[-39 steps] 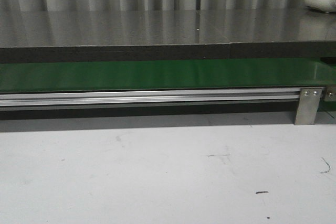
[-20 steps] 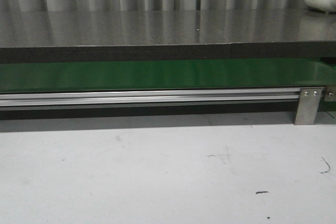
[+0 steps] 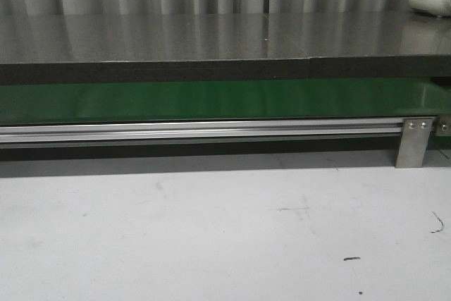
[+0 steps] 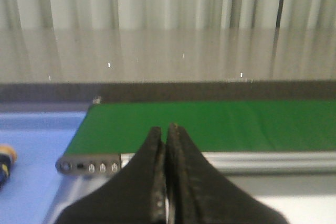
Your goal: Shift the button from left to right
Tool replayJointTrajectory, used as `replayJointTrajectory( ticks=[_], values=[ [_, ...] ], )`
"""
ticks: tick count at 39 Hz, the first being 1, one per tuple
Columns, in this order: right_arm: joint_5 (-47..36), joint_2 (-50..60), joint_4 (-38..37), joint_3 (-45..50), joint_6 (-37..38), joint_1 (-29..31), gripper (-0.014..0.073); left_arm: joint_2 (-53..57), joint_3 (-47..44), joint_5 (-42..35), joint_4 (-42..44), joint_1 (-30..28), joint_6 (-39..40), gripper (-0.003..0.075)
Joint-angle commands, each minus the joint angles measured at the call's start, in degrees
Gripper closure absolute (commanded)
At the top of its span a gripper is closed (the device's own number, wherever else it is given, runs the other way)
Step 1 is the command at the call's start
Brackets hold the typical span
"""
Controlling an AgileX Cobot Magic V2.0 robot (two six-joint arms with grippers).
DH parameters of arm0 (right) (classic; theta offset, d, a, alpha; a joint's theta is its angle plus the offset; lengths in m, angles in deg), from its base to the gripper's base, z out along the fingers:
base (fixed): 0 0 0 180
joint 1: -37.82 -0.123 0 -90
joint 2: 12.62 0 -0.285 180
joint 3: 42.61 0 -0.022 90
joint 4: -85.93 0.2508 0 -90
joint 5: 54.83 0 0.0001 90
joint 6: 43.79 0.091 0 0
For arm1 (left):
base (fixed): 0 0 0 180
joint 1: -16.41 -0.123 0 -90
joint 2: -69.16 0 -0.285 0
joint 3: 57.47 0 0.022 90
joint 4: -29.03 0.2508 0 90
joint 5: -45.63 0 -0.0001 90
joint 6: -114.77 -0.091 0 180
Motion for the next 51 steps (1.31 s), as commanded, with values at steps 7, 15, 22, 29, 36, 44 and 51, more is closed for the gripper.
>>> replayJointTrajectory(
  ticks=[7, 15, 22, 29, 36, 44, 51],
  values=[
    [-6.02, -1.07, 0.28, -13.24, 0.23, 0.18, 0.0661, -0.66, 11.05, -6.95, -0.43, -0.06, 0.77, 0.0741],
    [1.38, -17.81, 1.22, -28.59, 0.23, 0.18, 0.0661, -15.91, 24.61, 10.71, 0.14, -0.06, 0.49, 0.0741],
    [2.74, -29.18, 1.42, -34.64, 0.23, 0.18, 0.0661, -24.77, 28.85, 12.61, 0.66, -0.06, 0.22, 0.0741],
    [2.14, -30.34, 1.42, -34.64, 0.23, 0.18, 0.0591, -25.04, 28.85, 11.90, 0.66, -0.06, 0.22, 0.0687],
    [1.87, -30.34, 1.42, -34.64, 0.23, 0.18, 0.0201, -25.04, 28.85, 11.80, 0.66, -0.06, 0.22, 0.0279],
    [0.64, -30.34, 1.42, -34.64, 0.18, 0.18, -0.0052, -25.04, 28.85, 11.69, 0.66, -0.06, 0.22, 0.0049],
    [0.64, -30.34, 1.42, -34.64, 0.18, 0.18, -0.0053, -25.04, 28.85, 11.55, 0.66, -0.06, 0.22, 0.0090]
  ],
)
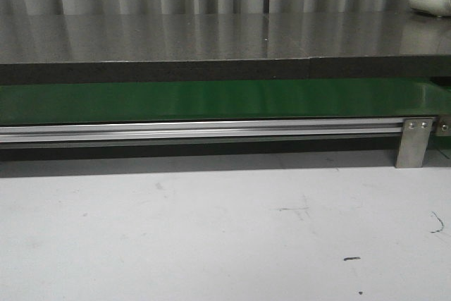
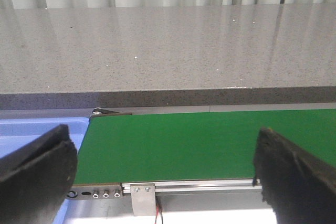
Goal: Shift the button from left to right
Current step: 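Grasp the yellow-capped button in the blue bin with the left gripper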
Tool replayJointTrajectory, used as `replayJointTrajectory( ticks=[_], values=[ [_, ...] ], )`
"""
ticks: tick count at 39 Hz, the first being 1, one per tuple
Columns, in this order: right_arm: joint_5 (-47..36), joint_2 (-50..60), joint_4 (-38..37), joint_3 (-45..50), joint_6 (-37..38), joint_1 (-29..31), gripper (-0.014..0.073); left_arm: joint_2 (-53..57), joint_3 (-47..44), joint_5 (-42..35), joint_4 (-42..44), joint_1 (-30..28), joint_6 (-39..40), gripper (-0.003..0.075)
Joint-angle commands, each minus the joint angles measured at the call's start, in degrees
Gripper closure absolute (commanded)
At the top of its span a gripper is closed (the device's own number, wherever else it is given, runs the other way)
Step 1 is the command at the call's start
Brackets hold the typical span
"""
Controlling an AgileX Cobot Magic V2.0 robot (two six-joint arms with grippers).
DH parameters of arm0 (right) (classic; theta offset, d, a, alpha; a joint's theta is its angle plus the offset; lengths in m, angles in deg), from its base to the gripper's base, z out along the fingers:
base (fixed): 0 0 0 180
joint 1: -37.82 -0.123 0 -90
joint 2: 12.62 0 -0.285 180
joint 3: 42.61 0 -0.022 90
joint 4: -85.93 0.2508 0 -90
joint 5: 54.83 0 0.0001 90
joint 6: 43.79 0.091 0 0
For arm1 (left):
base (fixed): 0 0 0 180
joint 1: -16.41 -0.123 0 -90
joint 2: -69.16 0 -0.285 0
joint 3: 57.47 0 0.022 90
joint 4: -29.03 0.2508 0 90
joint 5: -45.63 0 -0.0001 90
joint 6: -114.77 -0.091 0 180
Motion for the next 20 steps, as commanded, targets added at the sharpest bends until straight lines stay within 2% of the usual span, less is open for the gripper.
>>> replayJointTrajectory(
  ticks=[1, 6, 11, 20],
  values=[
    [-4.97, -0.44, 0.06, -2.06, -0.19, 0.18, -0.0053, -0.70, 2.25, -5.19, 0.00, -0.06, 0.25, 0.0095],
    [-4.97, -0.44, 0.06, -2.06, -0.19, 0.18, -0.0053, -0.70, 2.25, -7.45, -3.88, -0.06, 0.36, 0.0104],
    [-4.97, -0.44, 0.06, -2.06, -0.19, 0.18, -0.0053, -3.16, 3.29, -8.64, -3.78, -0.30, 0.36, 0.0104],
    [-4.97, -0.44, 0.06, -2.06, -0.19, 0.18, -0.0053, -18.36, 13.82, -7.06, -2.55, -2.34, 0.36, 0.0104]
  ],
)
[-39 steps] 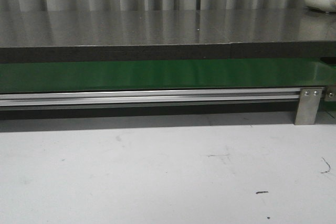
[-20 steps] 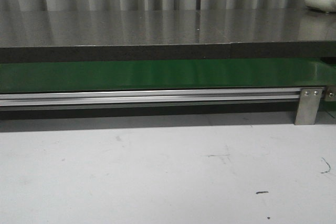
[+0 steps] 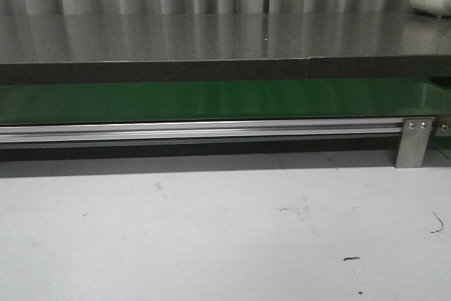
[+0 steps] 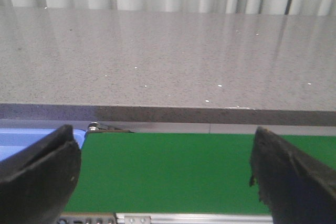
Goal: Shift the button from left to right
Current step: 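Grasp the yellow-capped button in the blue bin with the left gripper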
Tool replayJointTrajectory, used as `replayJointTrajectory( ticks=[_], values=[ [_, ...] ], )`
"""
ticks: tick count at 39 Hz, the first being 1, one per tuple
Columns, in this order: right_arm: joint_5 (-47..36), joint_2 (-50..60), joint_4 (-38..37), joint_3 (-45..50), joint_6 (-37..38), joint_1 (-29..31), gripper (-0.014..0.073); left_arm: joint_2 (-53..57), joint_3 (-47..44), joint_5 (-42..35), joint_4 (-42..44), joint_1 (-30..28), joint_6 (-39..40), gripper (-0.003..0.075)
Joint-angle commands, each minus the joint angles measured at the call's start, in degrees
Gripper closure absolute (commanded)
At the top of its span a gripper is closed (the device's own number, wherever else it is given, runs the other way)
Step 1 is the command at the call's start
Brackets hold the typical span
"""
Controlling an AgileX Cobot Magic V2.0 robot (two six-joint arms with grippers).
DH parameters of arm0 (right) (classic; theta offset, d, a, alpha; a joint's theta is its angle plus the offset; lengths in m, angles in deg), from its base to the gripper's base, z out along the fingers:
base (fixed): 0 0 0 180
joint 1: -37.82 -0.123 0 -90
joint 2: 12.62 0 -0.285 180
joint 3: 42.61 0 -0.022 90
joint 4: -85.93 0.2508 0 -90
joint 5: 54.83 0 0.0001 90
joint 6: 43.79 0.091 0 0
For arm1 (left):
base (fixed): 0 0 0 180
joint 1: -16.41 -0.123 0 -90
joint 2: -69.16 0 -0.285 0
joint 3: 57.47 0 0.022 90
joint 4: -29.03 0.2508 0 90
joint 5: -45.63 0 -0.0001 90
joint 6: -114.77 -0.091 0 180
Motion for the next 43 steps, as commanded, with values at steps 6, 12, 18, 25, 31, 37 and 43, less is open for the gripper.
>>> replayJointTrajectory(
  ticks=[6, 12, 18, 25, 31, 37, 43],
  values=[
    [-4.97, -0.44, 0.06, -2.06, -0.19, 0.18, -0.0053, -16.70, 14.05, 1.96, 0.65, -0.99, 0.36, 0.0104],
    [-4.97, -0.44, 0.06, -2.06, -0.19, 0.18, -0.0053, -26.24, 23.36, 9.76, 2.71, -2.29, 0.36, 0.0104],
    [-4.97, -0.44, 0.06, -2.06, -0.19, 0.18, -0.0053, -35.10, 32.99, 18.40, 2.71, -8.76, 1.35, 0.0104],
    [-4.97, -0.44, 0.06, -2.06, -0.19, 0.18, -0.0053, -44.49, 42.83, 23.88, 3.68, -18.45, 1.35, 0.0104],
    [-4.97, -0.44, 0.06, -2.06, -0.19, 0.18, -0.0053, -50.91, 47.94, 26.89, 8.75, -22.90, 1.35, 0.0104],
    [-4.97, -0.44, 0.06, -2.06, -0.19, 0.18, -0.0053, -54.32, 48.58, 26.23, 15.61, -24.59, 1.35, 0.0104],
    [-4.97, -0.44, 0.06, -2.06, -0.19, 0.18, -0.0053, -59.65, 49.10, 27.17, 16.14, -25.05, 1.35, 0.0104]
  ],
)
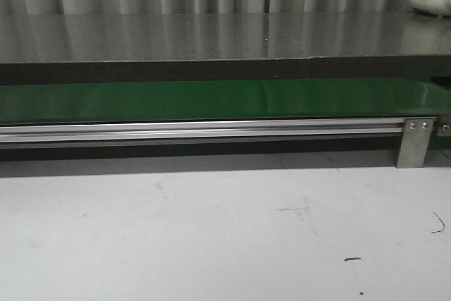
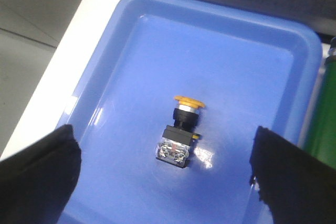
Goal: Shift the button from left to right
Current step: 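Grasp the yellow-capped button in the blue bin with the left gripper, then carry the button with the left gripper onto the green conveyor belt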
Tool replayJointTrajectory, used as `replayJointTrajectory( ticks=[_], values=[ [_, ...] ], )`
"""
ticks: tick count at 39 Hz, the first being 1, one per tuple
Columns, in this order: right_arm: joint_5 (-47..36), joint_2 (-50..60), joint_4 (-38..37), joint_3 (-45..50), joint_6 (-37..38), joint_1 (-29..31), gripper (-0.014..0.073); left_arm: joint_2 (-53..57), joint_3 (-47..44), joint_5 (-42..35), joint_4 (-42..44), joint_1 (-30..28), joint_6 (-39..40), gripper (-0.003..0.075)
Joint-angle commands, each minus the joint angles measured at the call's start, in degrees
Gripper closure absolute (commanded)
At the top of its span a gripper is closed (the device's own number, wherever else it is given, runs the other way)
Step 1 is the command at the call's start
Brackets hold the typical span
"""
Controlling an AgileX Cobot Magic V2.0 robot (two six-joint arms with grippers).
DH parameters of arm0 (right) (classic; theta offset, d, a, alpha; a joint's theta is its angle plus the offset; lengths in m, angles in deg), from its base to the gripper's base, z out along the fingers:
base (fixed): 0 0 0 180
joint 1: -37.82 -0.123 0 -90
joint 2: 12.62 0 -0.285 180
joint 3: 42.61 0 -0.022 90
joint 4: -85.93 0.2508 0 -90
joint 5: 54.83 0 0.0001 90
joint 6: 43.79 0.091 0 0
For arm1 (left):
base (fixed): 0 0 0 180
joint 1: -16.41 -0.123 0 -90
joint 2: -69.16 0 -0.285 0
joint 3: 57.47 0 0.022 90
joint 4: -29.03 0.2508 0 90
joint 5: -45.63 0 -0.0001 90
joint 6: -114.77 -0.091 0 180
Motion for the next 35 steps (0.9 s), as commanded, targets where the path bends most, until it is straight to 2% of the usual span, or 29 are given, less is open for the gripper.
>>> replayJointTrajectory(
  ticks=[1, 7, 17, 24, 31, 33, 35],
  values=[
    [-4.93, -0.44, 0.06, -2.06, -0.19, 0.18, -0.0053, -1.87, 2.50, -1.34, 0.88, -0.26, 0.51, 0.0104],
    [-4.93, -0.44, 0.06, -2.06, -0.19, 0.18, -0.0053, -8.78, 4.64, 1.64, 0.33, -0.85, 0.12, 0.0104],
    [-4.93, -0.44, 0.06, -2.06, -0.19, 0.18, -0.0053, -18.06, 9.13, 3.37, -5.53, -4.26, -6.29, 0.0104],
    [-4.93, -0.44, 0.06, -2.06, -0.19, 0.18, -0.0053, -22.17, 13.42, 4.71, -12.20, -6.33, -12.60, 0.0104],
    [-4.93, -0.44, 0.06, -2.06, -0.19, 0.18, -0.0053, -25.34, 15.77, 6.35, -12.55, -6.33, -14.07, 0.0104],
    [-4.93, -0.44, 0.06, -2.06, -0.19, 0.18, -0.0053, -26.26, 16.64, 7.53, -12.20, -6.33, -14.10, 0.0116],
    [-4.93, -0.44, 0.06, -2.06, -0.19, 0.18, -0.0053, -26.71, 17.03, 8.17, -12.55, -6.33, -14.10, 0.0163]
  ],
)
